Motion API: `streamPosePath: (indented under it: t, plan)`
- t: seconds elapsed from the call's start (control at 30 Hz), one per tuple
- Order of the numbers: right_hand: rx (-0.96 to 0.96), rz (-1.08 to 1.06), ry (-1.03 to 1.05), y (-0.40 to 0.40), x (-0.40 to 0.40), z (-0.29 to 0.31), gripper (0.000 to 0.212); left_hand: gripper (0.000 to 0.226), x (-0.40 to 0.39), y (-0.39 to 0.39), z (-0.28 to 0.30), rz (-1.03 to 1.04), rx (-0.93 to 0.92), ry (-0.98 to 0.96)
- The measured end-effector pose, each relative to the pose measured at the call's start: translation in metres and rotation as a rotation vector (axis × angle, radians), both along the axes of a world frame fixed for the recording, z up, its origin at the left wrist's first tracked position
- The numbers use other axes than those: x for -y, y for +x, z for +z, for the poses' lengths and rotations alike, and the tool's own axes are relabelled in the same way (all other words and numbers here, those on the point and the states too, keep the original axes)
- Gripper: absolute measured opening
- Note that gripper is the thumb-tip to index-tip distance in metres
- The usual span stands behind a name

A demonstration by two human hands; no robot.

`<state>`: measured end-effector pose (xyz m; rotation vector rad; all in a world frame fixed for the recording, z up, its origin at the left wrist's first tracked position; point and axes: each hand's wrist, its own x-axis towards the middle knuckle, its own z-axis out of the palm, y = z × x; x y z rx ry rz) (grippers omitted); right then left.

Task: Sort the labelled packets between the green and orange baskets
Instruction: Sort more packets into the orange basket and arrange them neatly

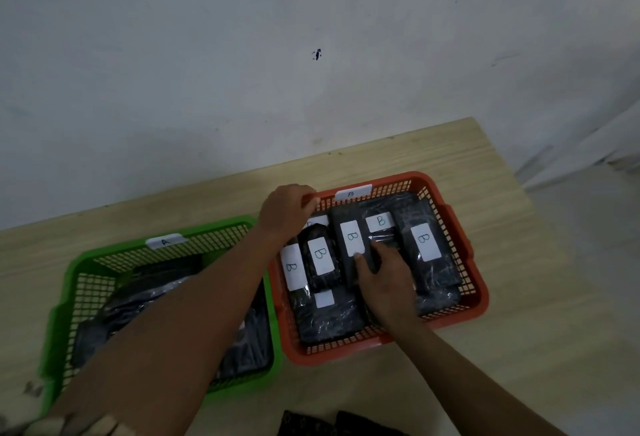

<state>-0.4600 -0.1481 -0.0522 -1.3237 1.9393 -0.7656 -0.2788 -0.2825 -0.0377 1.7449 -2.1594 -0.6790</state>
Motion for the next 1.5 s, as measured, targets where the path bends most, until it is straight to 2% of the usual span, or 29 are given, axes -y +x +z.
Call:
streamPosePath:
  t: [0.13, 0.27, 0.37, 0.5, 0.67, 0.77, 0.83, 0.97, 1.07, 1.2, 1.27, 1.33, 1.4, 1.5]
  plan:
    - [-0.146, -0.006, 0.003, 0.007, -0.002, 0.002, 0.036, 0.037, -0.008, 0.006, 0.0, -0.014, -0.031, 0.006]
    - [-0.27, 0.082, -0.174, 0.021, -0.002, 0.018, 0.044, 0.039, -0.033, 0.029, 0.016, -0.021, -0.064, -0.071]
    - [-0.228, 0.238, -0.279, 0.05, -0.001, 0.029, 0.038, 0.037, -0.066, 0.068, 0.028, 0.005, -0.04, -0.127]
    - [-0.145, 0.483, -0.332, 0.111, -0.005, 0.04, 0.031, 0.036, -0.122, 0.138, 0.036, 0.148, -0.036, -0.134]
    - [-0.085, 0.781, -0.266, 0.184, -0.012, 0.046, 0.032, 0.036, -0.182, 0.216, 0.035, 0.302, 0.032, -0.11]
    - [-0.192, 0.916, -0.263, 0.22, -0.011, 0.046, 0.034, 0.038, -0.206, 0.25, 0.028, 0.375, 0.037, -0.085]
    - [-0.281, 0.947, -0.202, 0.238, -0.006, 0.046, 0.043, 0.039, -0.214, 0.264, 0.024, 0.392, 0.041, -0.065]
    - [-0.404, 0.99, 0.081, 0.261, 0.009, 0.04, 0.065, 0.043, -0.215, 0.276, 0.017, 0.367, 0.023, -0.044]
    - [-0.411, 0.981, 0.12, 0.264, 0.011, 0.036, 0.06, 0.047, -0.211, 0.278, 0.013, 0.344, -0.003, -0.047]
    - [-0.245, 0.948, -0.017, 0.257, 0.01, 0.041, 0.04, 0.059, -0.204, 0.282, 0.011, 0.283, -0.057, -0.096]
    - [-0.18, 0.917, -0.214, 0.25, 0.008, 0.046, 0.038, 0.061, -0.202, 0.283, 0.012, 0.259, -0.123, -0.148]
    - [-0.228, 0.91, -0.467, 0.241, 0.005, 0.053, 0.035, 0.064, -0.199, 0.279, 0.02, 0.352, -0.248, -0.168]
    - [-0.28, 0.898, -0.653, 0.233, -0.002, 0.06, 0.03, 0.068, -0.196, 0.269, 0.033, 0.534, -0.419, -0.088]
    - [-0.317, 0.895, -0.822, 0.225, -0.012, 0.064, 0.025, 0.052, -0.185, 0.255, 0.051, 0.702, -0.783, 0.262]
